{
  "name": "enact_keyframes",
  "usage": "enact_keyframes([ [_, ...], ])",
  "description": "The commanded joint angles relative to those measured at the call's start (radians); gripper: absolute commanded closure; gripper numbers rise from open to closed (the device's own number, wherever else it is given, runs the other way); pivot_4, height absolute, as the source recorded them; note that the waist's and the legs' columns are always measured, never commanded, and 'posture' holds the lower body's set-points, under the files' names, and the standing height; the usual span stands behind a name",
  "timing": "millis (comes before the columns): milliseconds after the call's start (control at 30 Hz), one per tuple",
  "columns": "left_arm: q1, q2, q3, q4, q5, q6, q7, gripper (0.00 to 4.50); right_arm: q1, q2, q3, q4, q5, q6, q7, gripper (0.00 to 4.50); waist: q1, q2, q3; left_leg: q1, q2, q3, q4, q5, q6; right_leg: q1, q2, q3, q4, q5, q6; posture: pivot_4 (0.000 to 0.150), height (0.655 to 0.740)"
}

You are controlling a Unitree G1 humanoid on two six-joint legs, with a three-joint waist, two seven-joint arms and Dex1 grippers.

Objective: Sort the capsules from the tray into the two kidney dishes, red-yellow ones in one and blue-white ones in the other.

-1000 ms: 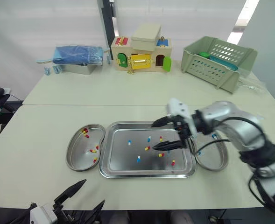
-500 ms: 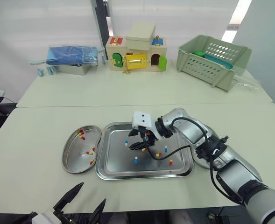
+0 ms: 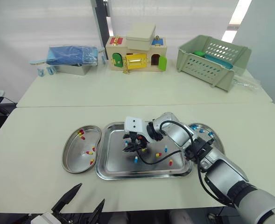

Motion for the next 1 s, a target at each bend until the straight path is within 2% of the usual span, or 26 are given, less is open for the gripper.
enact_keyframes([
  [33,0.016,0.014,0.005,-0.018,-0.013,-0.012,0.009,0.00,-0.011,0.015,-0.018,0.019,-0.023,-0.044,-0.011,1.51,0.000,0.000,0.000,0.000,0.000,0.000,0.000,0.000,0.000,0.000,0.000,0.000,0.000,0.000,0.000,0.150,0.7400],
  [267,0.004,0.044,0.018,0.005,-0.027,-0.016,0.010,0.00,-0.012,0.046,-0.022,0.081,-0.062,-0.080,-0.021,1.51,-0.001,0.000,0.000,0.000,0.000,0.000,0.000,0.000,0.000,0.000,0.001,0.000,0.000,0.000,0.000,0.150,0.7400],
  [367,0.000,0.053,0.020,0.015,-0.029,-0.020,0.007,0.00,-0.007,0.047,-0.021,0.087,-0.074,-0.085,-0.014,2.03,-0.001,0.000,0.000,0.000,0.000,0.000,0.000,0.000,0.000,0.000,0.001,0.000,0.000,0.000,0.000,0.150,0.7400],
  [600,-0.019,0.068,0.030,0.033,-0.038,-0.018,0.010,0.00,0.001,0.056,-0.033,0.097,-0.093,-0.090,-0.014,3.74,-0.001,0.000,0.000,0.001,0.000,0.000,0.000,0.000,0.000,0.000,0.001,0.000,0.000,0.000,0.000,0.150,0.7400],
  [1000,-0.036,0.084,0.021,0.047,-0.042,-0.017,0.002,0.00,0.013,0.046,-0.089,0.020,-0.046,-0.047,0.021,3.74,-0.001,0.001,0.000,0.001,0.000,-0.001,0.000,0.000,0.000,0.000,0.001,0.000,0.000,0.000,0.000,0.150,0.7400],
])
